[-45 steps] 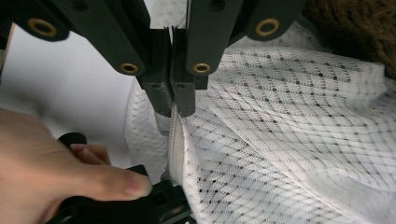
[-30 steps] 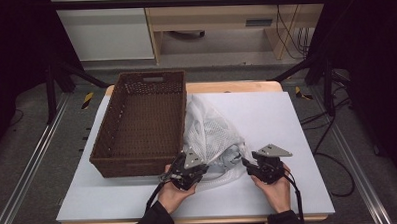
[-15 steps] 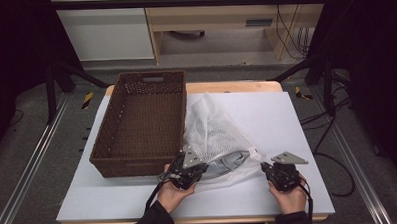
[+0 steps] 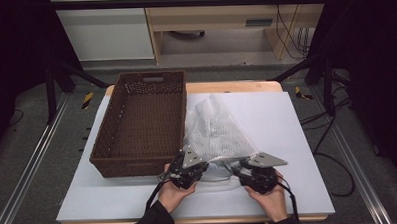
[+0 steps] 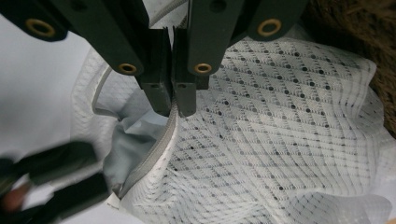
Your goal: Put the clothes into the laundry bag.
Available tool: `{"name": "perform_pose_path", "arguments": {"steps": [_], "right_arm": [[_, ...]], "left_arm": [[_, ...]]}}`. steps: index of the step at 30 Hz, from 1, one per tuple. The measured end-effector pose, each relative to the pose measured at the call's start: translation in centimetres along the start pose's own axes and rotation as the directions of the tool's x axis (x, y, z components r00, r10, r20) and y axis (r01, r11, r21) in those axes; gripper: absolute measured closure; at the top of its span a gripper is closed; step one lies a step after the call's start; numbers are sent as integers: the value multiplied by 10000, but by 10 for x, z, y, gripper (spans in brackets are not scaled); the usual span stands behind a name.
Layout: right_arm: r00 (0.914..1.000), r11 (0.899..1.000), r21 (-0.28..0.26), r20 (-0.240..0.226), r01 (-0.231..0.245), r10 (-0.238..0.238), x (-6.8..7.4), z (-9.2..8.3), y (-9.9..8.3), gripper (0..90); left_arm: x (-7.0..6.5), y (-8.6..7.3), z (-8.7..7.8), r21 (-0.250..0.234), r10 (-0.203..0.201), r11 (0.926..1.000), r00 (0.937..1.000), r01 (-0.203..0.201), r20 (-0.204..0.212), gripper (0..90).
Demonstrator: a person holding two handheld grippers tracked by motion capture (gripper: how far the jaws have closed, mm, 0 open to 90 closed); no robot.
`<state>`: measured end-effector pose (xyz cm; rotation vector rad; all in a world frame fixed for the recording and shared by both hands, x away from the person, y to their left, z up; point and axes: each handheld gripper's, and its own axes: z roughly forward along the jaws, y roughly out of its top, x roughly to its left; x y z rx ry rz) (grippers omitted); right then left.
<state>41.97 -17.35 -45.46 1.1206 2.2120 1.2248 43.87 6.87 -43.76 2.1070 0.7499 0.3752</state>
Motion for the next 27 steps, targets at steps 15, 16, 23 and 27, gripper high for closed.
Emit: {"name": "perform_pose_path", "arguments": {"steps": [15,16,23,27], "right_arm": [[9690,9973,-19,2364,-728,712,5,82,19,874],[9644,9962,-133,2499,-861,867,3,83,18,873],[9609,9900,-615,2397,-1271,1383,-17,61,11,812],[9864,9971,-230,1464,-726,752,-20,36,5,708]], "left_arm": [[-2,5,-7,-107,121,9999,9997,-119,219,877],[-1,5,-7,-87,123,9999,9997,-122,224,877],[-1,1,0,205,123,9997,9996,-129,263,875],[0,-2,3,314,65,9995,9998,-72,207,871]]}}
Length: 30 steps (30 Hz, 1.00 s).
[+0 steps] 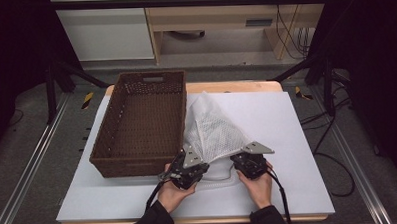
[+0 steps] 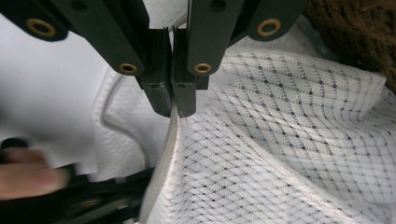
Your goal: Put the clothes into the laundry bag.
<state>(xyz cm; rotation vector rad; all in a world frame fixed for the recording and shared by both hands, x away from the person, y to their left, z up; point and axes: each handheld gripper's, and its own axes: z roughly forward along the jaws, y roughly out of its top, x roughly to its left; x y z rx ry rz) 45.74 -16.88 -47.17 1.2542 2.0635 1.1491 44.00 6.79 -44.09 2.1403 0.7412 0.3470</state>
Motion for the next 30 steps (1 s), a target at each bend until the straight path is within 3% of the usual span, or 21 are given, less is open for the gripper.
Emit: {"name": "perform_pose_path", "arguments": {"steps": [2,4,5,7,9,12,15,17,20,23,26,28,30], "right_arm": [[9992,9998,1,-348,194,-194,-4,-16,-4,711],[9990,9996,-190,-373,228,-235,-11,-30,-8,710],[9995,9996,-161,-227,213,-216,-16,-34,-10,697],[9983,9999,82,575,122,-127,-27,-37,-12,666],[9918,9994,201,1252,-285,258,-40,-33,-16,609],[9843,9938,1024,1748,-440,256,-50,-22,-22,657],[9873,9892,1280,1499,-718,523,-53,-20,-27,850],[9870,9855,1453,1460,-880,666,-54,-24,-26,887],[9858,9843,1458,1491,-994,775,-55,-37,-30,889],[9890,9796,1535,908,-1296,1166,-57,-55,-40,885],[9940,9831,1549,634,-979,890,-44,-66,-55,857],[9954,9823,1665,557,-857,774,-41,-71,-53,785],[9961,9916,1070,586,-721,661,-41,-76,-47,740]], "left_arm": [[2,-1,2,30,-56,10000,10000,56,-26,868],[3,-3,4,124,-121,9998,9999,121,-12,863],[3,-3,6,192,-131,9997,9999,131,-8,859],[3,-5,8,310,-128,9994,9999,129,-21,855],[4,-5,10,449,-96,9989,9999,97,-33,852],[7,-7,15,815,-174,9965,9998,170,39,827],[9,-9,16,873,-326,9957,9994,318,80,798],[8,-9,13,747,-449,9962,9989,440,106,753],[4,-12,2,569,-291,9980,9996,290,4,675],[1,-22,-11,285,-311,9991,9994,314,-116,621],[0,-35,-24,71,-559,9984,9981,561,-242,584],[-1,-44,-29,-33,-591,9983,9974,590,-414,568],[0,-50,-30,39,-760,9971,9949,765,-659,558]]}}
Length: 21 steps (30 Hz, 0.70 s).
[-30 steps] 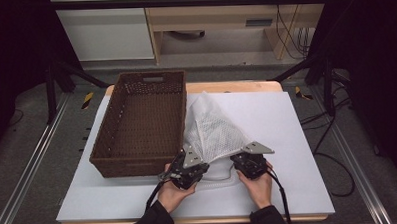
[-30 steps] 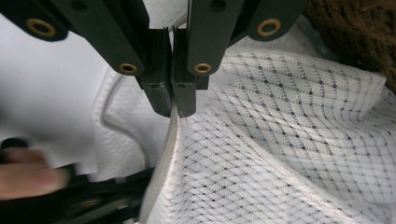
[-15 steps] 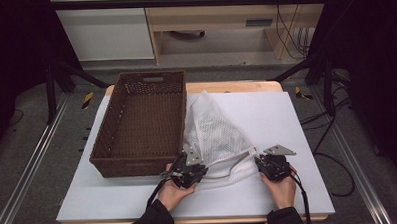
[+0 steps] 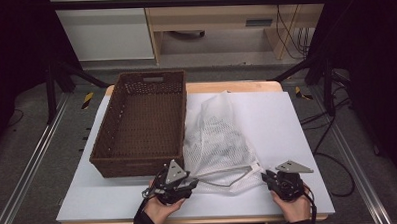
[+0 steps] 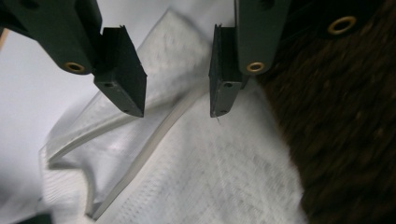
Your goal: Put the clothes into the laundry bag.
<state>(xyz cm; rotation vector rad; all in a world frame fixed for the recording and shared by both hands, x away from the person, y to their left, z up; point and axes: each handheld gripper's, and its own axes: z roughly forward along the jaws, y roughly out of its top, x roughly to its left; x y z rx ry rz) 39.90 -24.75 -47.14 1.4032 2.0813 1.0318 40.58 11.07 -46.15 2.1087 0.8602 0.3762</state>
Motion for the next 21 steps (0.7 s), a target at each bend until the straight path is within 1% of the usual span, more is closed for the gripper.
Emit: {"name": "perform_pose_path", "arguments": {"steps": [2,3,4,5,6,7,8,9,10,11,12,13,14,15,16,18,19,21], "right_arm": [[9999,9991,-413,-113,-13,8,-2,0,8,682],[10000,9979,-645,-22,79,-80,-3,2,13,669],[10000,9971,-761,34,94,-92,-4,6,17,669],[9999,9963,-852,-7,-113,113,-6,10,20,667],[9998,9963,-834,-96,-198,191,-9,15,23,667],[9998,9973,-714,-90,-197,191,-11,21,25,671],[9997,9982,-544,10,-251,252,-13,27,25,679],[9994,9988,-371,53,-329,331,-15,32,24,699],[9992,9989,-259,6,-395,395,-16,36,22,711],[9987,9988,-83,-103,-490,489,-16,39,20,735],[9991,9992,8,-101,-406,406,-16,41,17,754],[9986,9988,1,-191,-485,485,-16,41,16,785],[9983,9986,-17,-283,-519,519,-16,41,15,816],[9984,9986,10,-177,-530,530,-15,40,15,838],[9988,9988,17,-115,-484,484,-14,39,15,849],[9990,9990,78,-37,-437,438,-12,36,13,873],[9994,9994,95,25,-338,338,-11,34,12,880],[9993,9994,65,175,-328,327,-10,29,8,899]], "left_arm": [[1,-4,3,114,-75,9999,9998,77,-208,544],[2,-6,4,201,-149,9997,9996,154,-259,538],[3,-8,6,239,-235,9994,9992,243,-312,531],[3,-10,8,335,-265,9991,9991,277,-333,523],[3,-11,10,394,-271,9988,9991,283,-315,520],[3,-12,12,465,-276,9985,9991,291,-336,520],[3,-13,14,566,-244,9981,9992,262,-329,521],[2,-13,17,651,-242,9975,9992,262,-318,537],[2,-14,17,605,-134,9980,9989,161,-449,555],[1,-13,17,644,-55,9979,9983,92,-581,592],[0,-13,17,679,-30,9977,9976,76,-689,609],[-1,-12,17,742,49,9972,9969,10,-789,634],[-2,-11,18,751,65,9972,9966,-3,-824,681],[-4,-10,18,844,152,9964,9958,-76,-899,729],[-5,-9,18,987,346,9948,9946,-249,-978,797],[-7,-8,18,1058,572,9933,9934,-466,-994,861],[-6,-8,18,1080,586,9930,9938,-482,-948,877],[-1,-8,15,1105,451,9932,9955,-357,-834,887]]}}
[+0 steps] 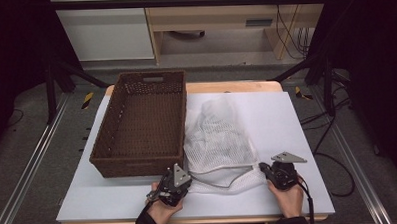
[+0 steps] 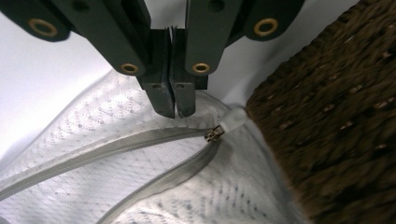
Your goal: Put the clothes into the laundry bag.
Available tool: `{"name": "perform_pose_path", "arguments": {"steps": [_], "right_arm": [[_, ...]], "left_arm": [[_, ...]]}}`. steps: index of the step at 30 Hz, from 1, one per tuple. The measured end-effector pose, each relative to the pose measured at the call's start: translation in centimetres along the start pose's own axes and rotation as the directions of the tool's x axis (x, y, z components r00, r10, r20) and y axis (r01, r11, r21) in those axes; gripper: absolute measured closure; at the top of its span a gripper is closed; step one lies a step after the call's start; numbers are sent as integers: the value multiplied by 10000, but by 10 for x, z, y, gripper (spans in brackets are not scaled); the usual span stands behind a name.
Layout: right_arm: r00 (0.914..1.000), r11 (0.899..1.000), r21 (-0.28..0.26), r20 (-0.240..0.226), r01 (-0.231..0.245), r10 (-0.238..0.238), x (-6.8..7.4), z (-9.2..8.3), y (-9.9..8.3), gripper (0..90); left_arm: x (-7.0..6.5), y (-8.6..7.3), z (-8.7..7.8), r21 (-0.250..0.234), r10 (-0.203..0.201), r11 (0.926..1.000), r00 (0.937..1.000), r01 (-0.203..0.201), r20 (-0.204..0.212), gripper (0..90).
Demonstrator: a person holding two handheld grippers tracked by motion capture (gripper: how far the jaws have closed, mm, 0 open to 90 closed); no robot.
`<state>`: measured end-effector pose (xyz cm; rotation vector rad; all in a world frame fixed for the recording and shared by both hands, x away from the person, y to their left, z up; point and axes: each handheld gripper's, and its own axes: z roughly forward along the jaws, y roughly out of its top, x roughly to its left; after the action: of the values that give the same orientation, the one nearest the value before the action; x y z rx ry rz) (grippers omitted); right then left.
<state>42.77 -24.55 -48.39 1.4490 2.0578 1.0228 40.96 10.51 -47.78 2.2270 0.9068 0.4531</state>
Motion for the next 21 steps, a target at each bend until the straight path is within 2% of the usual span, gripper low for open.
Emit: {"name": "perform_pose_path", "arguments": {"steps": [3,4,5,6,9,13,15,17,19,21], "right_arm": [[10000,10000,-48,-74,-50,50,-2,-8,-7,899],[9999,9999,-88,-101,-119,118,-2,-8,-9,898],[10000,9999,-100,-72,-53,52,-2,-8,-9,896],[10000,10000,-91,-41,-12,11,-1,-8,-9,890],[10000,9999,-142,-89,25,-26,1,-9,-7,819],[9999,9945,-1044,-160,45,-62,-1,-16,-4,627],[9999,9866,-1624,-104,-119,103,-3,-20,-2,490],[9999,9780,-2083,109,-91,116,-6,-24,1,398],[9996,9716,-2366,271,-8,75,-8,-27,3,315],[9993,9687,-2481,353,-44,136,-11,-28,3,275]], "left_arm": [[10,-6,-5,-73,-222,9997,9996,221,-145,888],[14,-7,-6,-130,-385,9992,9993,384,-38,888],[18,-9,-7,-245,-513,9983,9981,521,342,885],[19,-10,-8,-393,-515,9978,9974,535,497,878],[19,-10,-12,-732,-452,9961,9969,499,651,771],[22,-8,-25,-1338,-600,9886,9960,685,666,605],[27,-11,-32,-1551,-717,9844,9946,827,748,538],[32,-15,-39,-1721,-817,9805,9935,943,793,480],[38,-20,-44,-1783,-879,9786,9924,1022,864,432],[43,-25,-48,-1759,-1032,9774,9910,1169,848,412]]}}
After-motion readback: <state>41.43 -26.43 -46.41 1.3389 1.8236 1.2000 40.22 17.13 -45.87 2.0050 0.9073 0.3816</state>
